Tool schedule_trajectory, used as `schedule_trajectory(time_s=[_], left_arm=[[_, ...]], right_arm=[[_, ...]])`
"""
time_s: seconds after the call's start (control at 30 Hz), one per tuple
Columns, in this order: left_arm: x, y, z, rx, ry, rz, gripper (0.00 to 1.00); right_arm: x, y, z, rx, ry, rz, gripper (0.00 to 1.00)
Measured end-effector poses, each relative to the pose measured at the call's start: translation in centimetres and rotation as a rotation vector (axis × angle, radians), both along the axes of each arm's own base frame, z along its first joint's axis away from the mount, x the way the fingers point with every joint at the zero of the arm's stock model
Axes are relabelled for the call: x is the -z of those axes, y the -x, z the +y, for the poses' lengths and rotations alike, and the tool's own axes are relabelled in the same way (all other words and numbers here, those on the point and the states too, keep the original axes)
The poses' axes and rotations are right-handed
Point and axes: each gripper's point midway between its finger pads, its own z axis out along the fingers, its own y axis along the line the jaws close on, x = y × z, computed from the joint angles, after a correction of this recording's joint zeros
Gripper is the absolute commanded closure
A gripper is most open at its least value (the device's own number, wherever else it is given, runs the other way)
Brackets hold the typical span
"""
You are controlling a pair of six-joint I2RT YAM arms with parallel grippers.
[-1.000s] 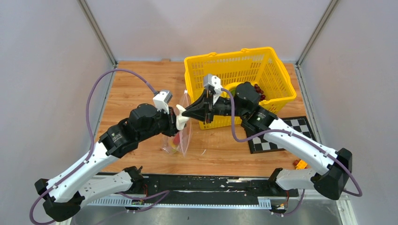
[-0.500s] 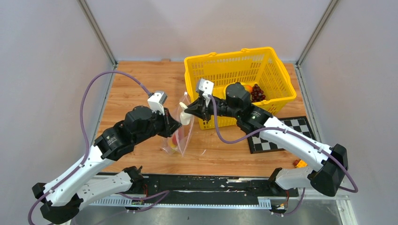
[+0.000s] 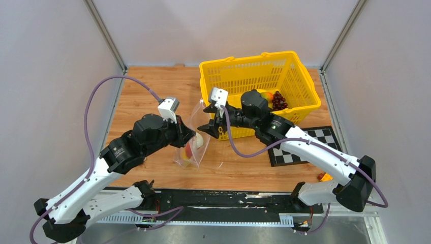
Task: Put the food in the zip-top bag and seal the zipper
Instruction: Place the fake vegetable in the zipper food storage bag, then pick up the fake fruit from the bin.
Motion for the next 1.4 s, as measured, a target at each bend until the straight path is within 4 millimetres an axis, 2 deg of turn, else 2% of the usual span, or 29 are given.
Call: schedule_trajectory(time_s=[0.17, 0.33, 0.43, 0.53, 0.6, 0.7, 0.8, 0.97, 1.07, 1.17, 1.27, 1.4], left_arm=[[-0.4, -0.1, 0.0, -0.007, 0.004, -0.007, 1.00], [0.1, -0.4, -0.2, -0.007, -0.010, 0.003, 1.00], [0.3, -0.4, -0.3, -0.004, -0.014, 0.009, 1.00], [0.2, -0.4, -0.4, -0.001, -0.013, 0.009, 1.00], [0.3, -0.4, -0.4, -0.001, -0.013, 0.010, 1.00], [0.3, -0.3, -0.4, 0.000, -0.013, 0.010, 1.00], [0.3, -0.3, -0.5, 0.003, -0.010, 0.009, 1.00], [0.5, -0.2, -0.5, 0.011, -0.009, 0.013, 1.00], [0.6, 0.0, -0.5, 0.016, -0.007, 0.012, 1.00], [0.5, 0.2, -0.2, 0.016, -0.002, 0.007, 1.00], [0.3, 0.3, 0.0, 0.014, 0.004, 0.001, 1.00], [0.2, 0.3, 0.1, 0.014, 0.008, -0.004, 1.00]], right_arm=[[-0.7, 0.3, -0.4, 0.004, -0.008, -0.001, 0.30], [-3.6, -0.4, -2.4, 0.114, -0.044, -0.032, 0.25], [-5.5, -2.6, -4.5, 0.265, -0.069, -0.047, 0.24], [-6.4, -7.0, -8.6, 0.498, -0.073, -0.007, 0.22], [-5.8, -10.1, -11.8, 0.648, -0.055, 0.043, 0.18], [-2.9, -14.8, -17.2, 0.878, 0.015, 0.150, 0.11], [1.9, -18.1, -22.2, 1.065, 0.150, 0.271, 0.11], [11.7, -20.9, -28.8, 1.274, 0.439, 0.490, 0.12], [16.2, -21.5, -31.9, 1.365, 0.600, 0.577, 0.12], [19.3, -21.3, -33.8, 1.424, 0.720, 0.628, 0.11], [20.9, -20.6, -34.8, 1.467, 0.806, 0.654, 0.11], [21.5, -20.2, -35.8, 1.517, 0.844, 0.664, 0.12]])
